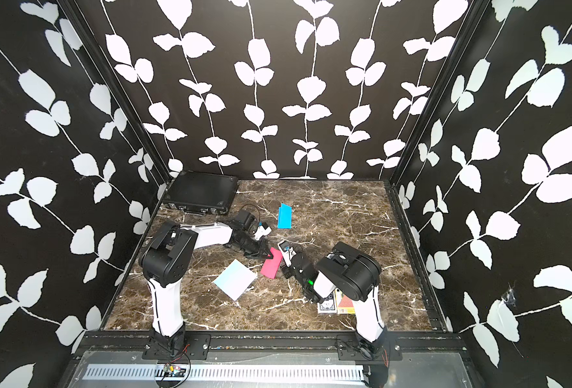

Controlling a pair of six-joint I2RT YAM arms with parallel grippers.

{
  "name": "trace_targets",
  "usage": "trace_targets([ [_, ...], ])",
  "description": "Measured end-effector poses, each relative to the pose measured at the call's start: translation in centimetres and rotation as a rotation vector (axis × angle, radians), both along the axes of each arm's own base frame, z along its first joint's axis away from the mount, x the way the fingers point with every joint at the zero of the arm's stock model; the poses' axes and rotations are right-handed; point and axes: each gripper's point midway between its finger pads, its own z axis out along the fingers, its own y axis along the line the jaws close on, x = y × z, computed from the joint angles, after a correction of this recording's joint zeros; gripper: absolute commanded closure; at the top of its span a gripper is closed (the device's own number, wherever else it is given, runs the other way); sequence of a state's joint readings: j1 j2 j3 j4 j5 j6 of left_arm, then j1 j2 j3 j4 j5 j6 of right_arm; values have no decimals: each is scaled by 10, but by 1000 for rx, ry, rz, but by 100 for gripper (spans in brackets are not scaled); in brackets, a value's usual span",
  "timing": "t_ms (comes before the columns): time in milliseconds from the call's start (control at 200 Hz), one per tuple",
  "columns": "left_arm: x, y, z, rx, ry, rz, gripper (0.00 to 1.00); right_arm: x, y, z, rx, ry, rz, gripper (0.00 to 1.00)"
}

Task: Fold the square paper along the opposite sides
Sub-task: Smooth out the paper at the center of the board.

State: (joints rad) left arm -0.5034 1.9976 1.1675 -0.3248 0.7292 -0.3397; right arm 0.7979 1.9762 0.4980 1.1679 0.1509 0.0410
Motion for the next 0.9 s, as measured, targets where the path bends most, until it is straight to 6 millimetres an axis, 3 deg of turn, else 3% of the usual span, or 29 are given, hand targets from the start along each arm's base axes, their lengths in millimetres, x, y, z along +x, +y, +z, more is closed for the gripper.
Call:
trace_targets([
  [200, 0, 0, 0, -4, -3, 1, 100, 5, -13, 0, 0, 9, -45, 99],
  [450, -1, 0, 0, -14, 6, 17, 100, -1, -15, 6, 7, 78, -42, 98],
  [740, 3, 10, 1, 17, 6, 173, 100, -12, 21, 26, 60, 77, 12, 98],
  [900, 12, 15, 2, 38, -12, 254, 100, -19, 30, 22, 63, 79, 20, 97],
])
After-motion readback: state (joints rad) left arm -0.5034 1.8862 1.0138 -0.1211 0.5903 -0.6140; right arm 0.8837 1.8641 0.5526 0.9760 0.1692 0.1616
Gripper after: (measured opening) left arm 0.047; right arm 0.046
